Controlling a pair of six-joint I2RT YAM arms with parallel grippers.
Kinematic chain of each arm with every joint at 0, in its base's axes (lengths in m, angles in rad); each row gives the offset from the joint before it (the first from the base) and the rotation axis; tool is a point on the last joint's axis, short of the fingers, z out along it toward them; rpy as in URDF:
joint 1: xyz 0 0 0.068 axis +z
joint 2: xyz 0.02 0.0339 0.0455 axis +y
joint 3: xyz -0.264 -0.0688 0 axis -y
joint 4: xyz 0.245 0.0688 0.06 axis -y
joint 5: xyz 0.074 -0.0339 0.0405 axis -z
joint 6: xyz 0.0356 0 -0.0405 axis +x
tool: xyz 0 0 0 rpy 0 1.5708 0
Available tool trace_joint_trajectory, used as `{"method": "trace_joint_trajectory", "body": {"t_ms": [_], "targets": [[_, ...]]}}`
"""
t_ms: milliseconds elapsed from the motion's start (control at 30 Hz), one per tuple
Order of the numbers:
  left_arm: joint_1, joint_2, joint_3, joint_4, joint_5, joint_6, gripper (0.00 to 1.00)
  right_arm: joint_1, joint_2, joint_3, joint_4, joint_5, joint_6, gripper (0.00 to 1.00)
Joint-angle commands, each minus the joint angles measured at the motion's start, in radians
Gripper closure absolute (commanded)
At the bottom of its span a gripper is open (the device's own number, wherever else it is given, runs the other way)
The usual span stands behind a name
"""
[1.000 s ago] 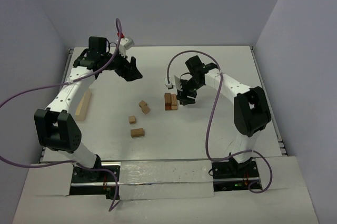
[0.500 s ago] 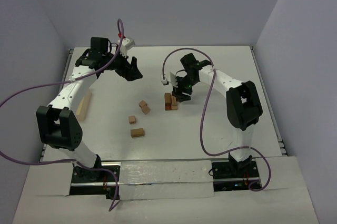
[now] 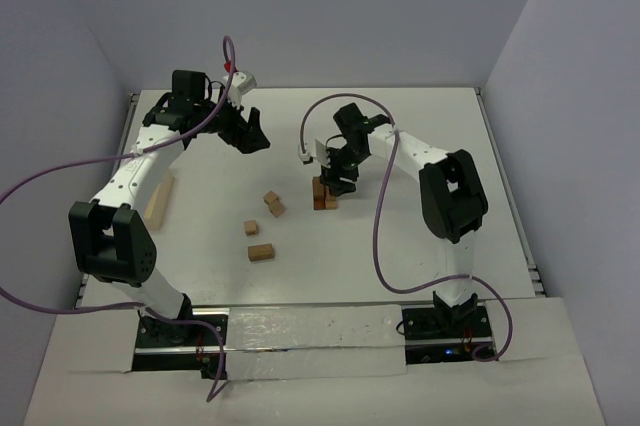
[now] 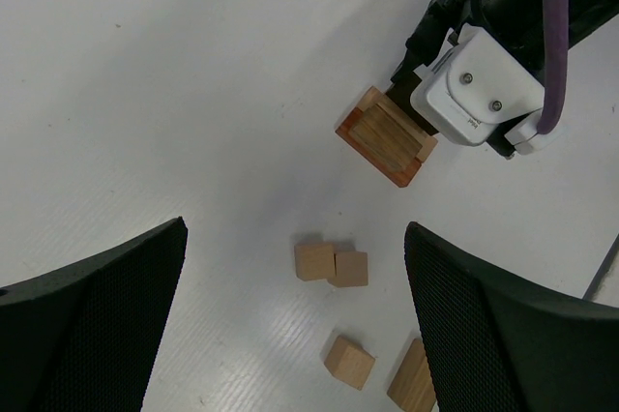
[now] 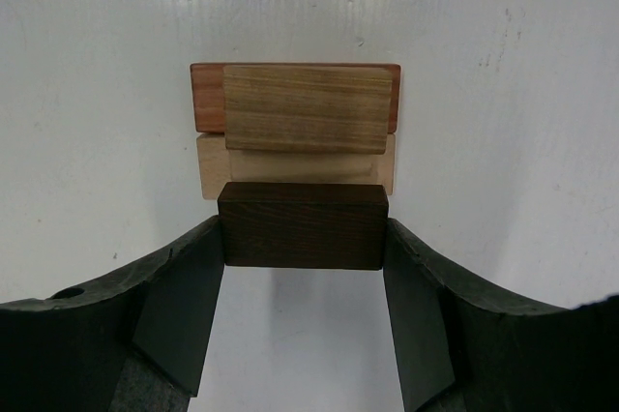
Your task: Build the wood block tower
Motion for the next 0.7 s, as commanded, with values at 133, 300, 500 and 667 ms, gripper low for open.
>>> {"method": "trace_joint_trajectory", "body": {"t_ms": [133, 300, 500, 667], "targets": [[-0.008, -0.015, 0.026, 0.051, -0.009, -0.007, 0.01, 0.022, 0.011, 0.055, -0.001, 0.013, 0.017, 0.78], [-0.008, -0.017, 0.025, 0.053, -0.013, -0.005, 0.01, 0.023, 0.015, 0.053, 0.002, 0.013, 0.024, 0.76], [-0.008, -0.015, 0.029, 0.052, -0.019, -0.003, 0.01, 0.03, 0.022, 0.059, 0.003, 0.015, 0.037, 0.71], [-0.008, -0.012, 0.034, 0.051, -0.022, -0.001, 0.01, 0.033, 0.029, 0.063, 0.003, 0.018, 0.036, 0.7]]}}
